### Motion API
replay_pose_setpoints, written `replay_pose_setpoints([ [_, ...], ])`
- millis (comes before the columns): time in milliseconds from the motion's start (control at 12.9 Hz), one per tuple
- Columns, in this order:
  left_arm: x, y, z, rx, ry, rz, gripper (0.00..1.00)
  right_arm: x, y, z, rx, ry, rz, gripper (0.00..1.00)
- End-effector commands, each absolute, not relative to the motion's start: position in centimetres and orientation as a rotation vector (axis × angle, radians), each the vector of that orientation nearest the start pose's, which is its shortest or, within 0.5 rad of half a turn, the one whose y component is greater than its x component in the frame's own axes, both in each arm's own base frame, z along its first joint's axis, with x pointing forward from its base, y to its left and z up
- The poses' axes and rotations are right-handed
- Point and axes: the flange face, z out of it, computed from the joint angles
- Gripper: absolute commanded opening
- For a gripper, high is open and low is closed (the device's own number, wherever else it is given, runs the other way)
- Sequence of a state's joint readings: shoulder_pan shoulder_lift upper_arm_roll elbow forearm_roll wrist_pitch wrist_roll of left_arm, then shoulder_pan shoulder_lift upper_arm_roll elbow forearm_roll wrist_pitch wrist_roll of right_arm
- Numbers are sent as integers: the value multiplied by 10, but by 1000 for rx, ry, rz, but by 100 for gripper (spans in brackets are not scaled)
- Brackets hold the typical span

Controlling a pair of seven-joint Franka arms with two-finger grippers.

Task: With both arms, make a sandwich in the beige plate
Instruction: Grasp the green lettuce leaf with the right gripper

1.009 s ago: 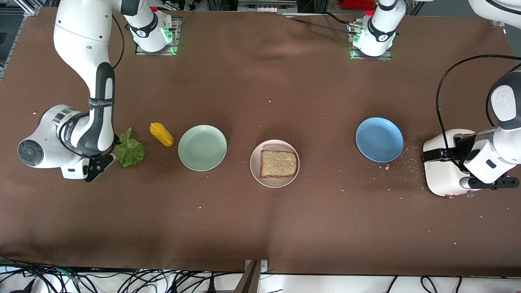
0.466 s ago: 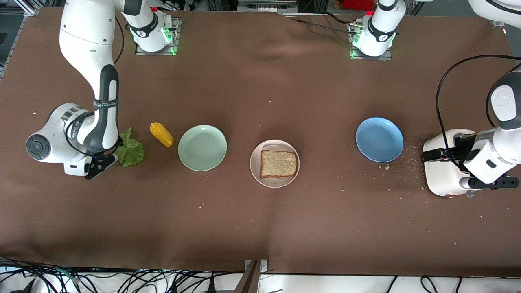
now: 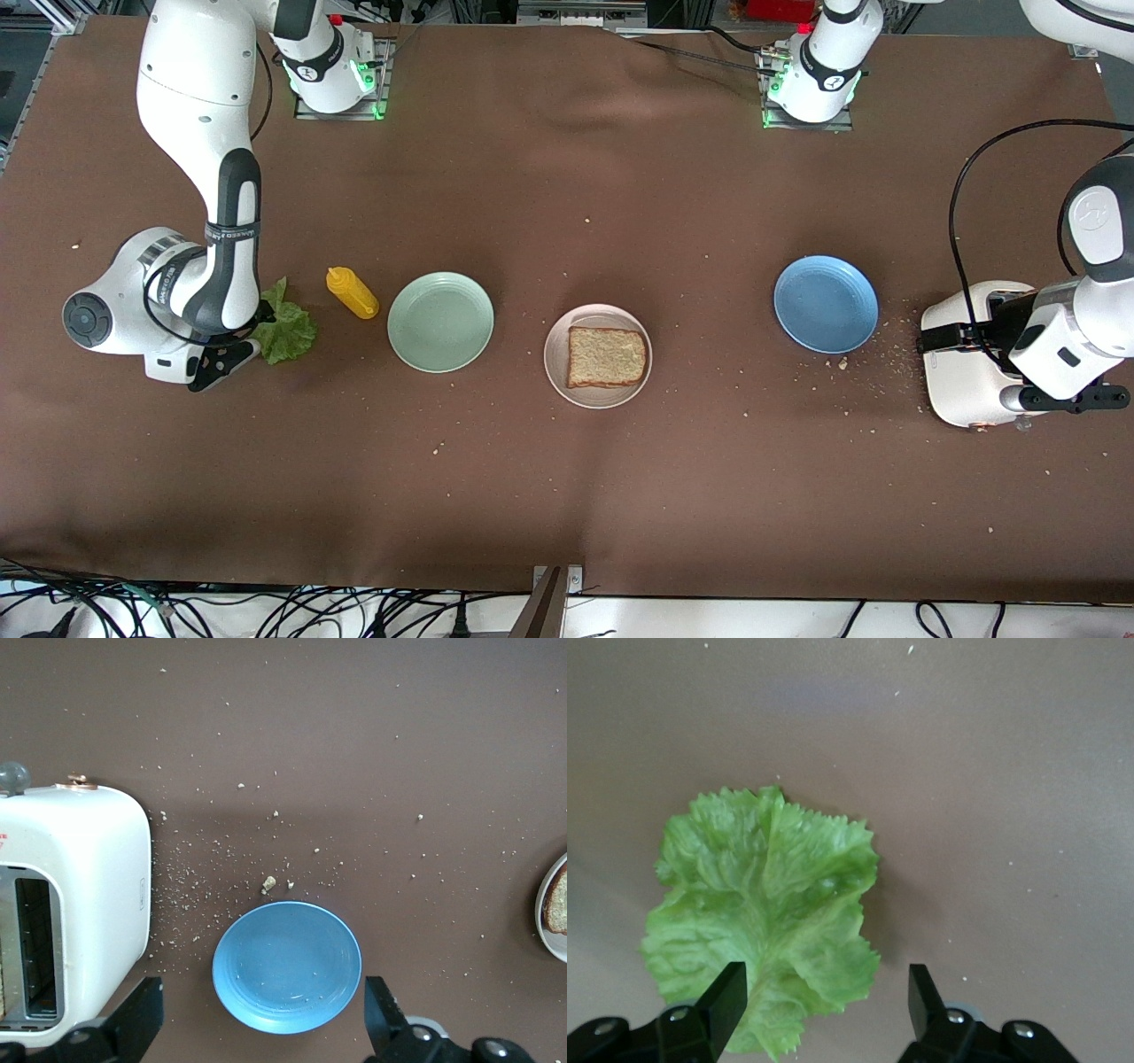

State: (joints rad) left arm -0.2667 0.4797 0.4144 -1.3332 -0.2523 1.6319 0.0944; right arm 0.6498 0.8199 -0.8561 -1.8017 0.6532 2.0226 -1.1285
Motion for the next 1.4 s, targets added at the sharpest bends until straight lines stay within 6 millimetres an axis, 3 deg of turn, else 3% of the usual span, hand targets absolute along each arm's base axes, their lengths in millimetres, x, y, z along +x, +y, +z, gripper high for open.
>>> replay_pose_setpoints([
  [0,674,21,464,-3195,-57,226,100,614,-59,186,-2900,-901,315,82],
  [78,673,21,465,-3196,-57,224,100,613,-56,182,-2895,-906,321,78],
  [155,673,21,465,-3196,-57,224,100,613,-58,181,-2895,-903,324,68],
  [310,674,21,464,-3195,-57,226,100,612,-55,175,-2893,-910,339,41],
  [388,674,21,464,-3195,-57,226,100,612,-55,174,-2893,-910,341,17],
  [466,673,20,465,-3196,-54,224,100,612,-56,174,-2895,-905,341,0],
  [853,674,21,464,-3195,-57,226,100,622,-54,191,-2898,-938,324,0],
  [1009,673,20,465,-3196,-54,224,100,624,-57,210,-2902,-935,338,0],
  [1319,673,20,465,-3196,-54,224,100,642,-56,268,-2893,-975,406,0],
])
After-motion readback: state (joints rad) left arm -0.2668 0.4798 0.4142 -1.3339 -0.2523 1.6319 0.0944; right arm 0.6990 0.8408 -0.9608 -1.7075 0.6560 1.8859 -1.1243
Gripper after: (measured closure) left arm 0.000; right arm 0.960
